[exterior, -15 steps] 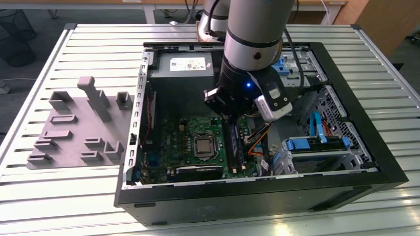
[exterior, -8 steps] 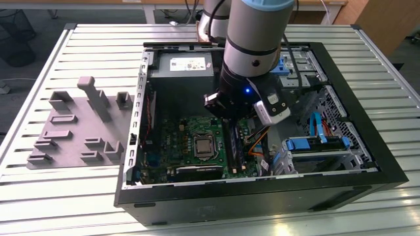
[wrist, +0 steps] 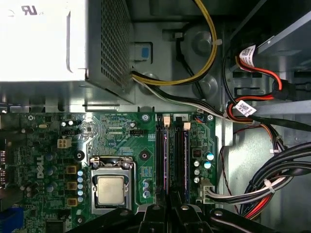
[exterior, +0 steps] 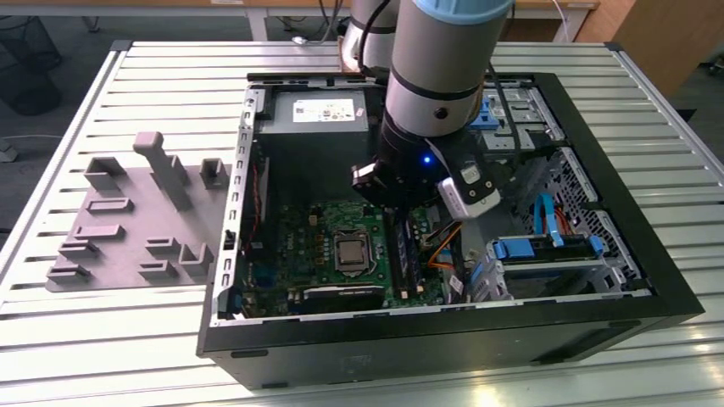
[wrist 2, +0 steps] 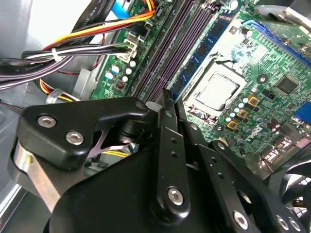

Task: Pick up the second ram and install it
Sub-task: 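Insert the second ram into the second slot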

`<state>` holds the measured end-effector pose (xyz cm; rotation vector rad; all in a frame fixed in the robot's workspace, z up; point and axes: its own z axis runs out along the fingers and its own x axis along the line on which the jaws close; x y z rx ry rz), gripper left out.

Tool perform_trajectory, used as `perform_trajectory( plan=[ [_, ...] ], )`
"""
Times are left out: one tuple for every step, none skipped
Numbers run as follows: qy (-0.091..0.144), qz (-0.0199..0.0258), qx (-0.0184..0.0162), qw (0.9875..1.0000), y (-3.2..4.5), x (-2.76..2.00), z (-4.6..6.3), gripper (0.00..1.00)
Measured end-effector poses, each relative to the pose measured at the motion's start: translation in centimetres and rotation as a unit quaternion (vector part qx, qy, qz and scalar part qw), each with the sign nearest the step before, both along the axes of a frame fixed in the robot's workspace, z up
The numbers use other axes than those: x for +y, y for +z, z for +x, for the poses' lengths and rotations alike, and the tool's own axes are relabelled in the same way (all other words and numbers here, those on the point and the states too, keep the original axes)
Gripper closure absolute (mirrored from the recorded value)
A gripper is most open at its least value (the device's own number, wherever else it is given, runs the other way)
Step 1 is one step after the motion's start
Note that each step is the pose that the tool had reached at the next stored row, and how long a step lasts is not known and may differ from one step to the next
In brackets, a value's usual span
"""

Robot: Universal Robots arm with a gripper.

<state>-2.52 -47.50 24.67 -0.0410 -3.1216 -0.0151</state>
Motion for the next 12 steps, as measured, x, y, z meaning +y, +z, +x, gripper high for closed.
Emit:
perform_trajectory(
  plan=[
    [0.000,0.0000,0.0000,1.0000,-0.11,-0.04,0.0,0.86],
    [0.000,0.0000,0.0002,1.0000,-0.27,-0.06,0.0,0.86],
    [0.001,0.0000,0.0005,1.0000,-0.45,-0.07,0.0,0.86],
    [0.001,-0.0001,0.0006,1.0000,-0.63,-0.07,0.0,0.86],
    [0.001,0.0000,0.0006,1.0000,-0.81,-0.07,0.0,0.86],
    [0.001,0.0000,0.0007,1.0000,-1.00,-0.07,0.0,0.86],
    [0.001,0.0000,0.0007,1.0000,-1.19,-0.07,0.0,0.86],
    [0.001,0.0000,0.0007,1.0000,-1.36,-0.07,0.0,0.86],
    [0.002,0.0000,0.0007,1.0000,-1.53,-0.07,0.1,0.86],
    [0.002,0.0000,0.0008,1.0000,-1.70,-0.07,0.1,0.86],
    [0.002,0.0000,0.0009,1.0000,-1.79,-0.07,0.1,0.86],
    [0.002,-0.0001,0.0009,1.0000,-1.80,-0.07,0.1,0.86]
  ],
)
